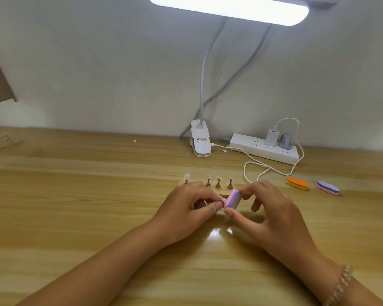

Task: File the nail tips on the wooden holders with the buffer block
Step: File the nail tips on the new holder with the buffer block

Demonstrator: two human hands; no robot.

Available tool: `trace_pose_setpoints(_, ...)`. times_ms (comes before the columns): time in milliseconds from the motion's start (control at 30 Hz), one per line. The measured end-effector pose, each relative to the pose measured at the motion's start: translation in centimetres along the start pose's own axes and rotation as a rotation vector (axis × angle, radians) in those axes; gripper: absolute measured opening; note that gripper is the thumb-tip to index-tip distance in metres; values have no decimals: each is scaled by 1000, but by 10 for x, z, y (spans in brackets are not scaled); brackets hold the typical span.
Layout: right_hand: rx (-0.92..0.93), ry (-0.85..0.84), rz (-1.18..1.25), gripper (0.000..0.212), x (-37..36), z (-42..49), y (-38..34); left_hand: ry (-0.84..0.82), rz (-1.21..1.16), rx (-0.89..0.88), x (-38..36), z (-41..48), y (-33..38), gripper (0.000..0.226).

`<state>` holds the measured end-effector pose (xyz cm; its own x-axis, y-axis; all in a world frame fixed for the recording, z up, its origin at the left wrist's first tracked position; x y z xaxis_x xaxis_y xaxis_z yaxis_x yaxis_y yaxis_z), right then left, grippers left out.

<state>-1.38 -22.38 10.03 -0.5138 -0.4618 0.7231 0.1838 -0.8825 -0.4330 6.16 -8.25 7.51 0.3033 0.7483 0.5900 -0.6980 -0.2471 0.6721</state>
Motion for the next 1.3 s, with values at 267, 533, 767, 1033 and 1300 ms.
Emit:
trace_pose_setpoints(267, 35, -35, 14, 32, -3, -2, -6, 3, -6, -2, 0, 0, 0, 14)
trace_pose_setpoints(533, 104, -95, 18, 30, -9, -7, -15, 0, -1, -13, 0, 0, 0, 14)
trace_pose_setpoints(767, 132, -94, 21, 32, -9, -9, -17, -11, 39, -23, -1, -1, 2, 13)
trace_pose_setpoints(1033, 133, -85, 7, 31, -9, -9, -17, -22, 51, -32, -2, -1, 3, 14)
trace_pose_setpoints(1300, 108, -60, -11, 36, -6, -6, -12, -31, 62, -47, -3, -1, 5, 14)
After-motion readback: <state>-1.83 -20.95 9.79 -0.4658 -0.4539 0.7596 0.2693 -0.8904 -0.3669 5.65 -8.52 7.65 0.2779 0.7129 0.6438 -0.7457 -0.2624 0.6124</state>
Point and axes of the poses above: each hand's wrist, its own z-axis towards the middle knuckle, its own x-axis out of the back of the hand, y = z × x, the point moved 8 cm from there along z, towards the middle knuckle, and after that the axes turned 6 degrees about -x, right-handed, at the moved point
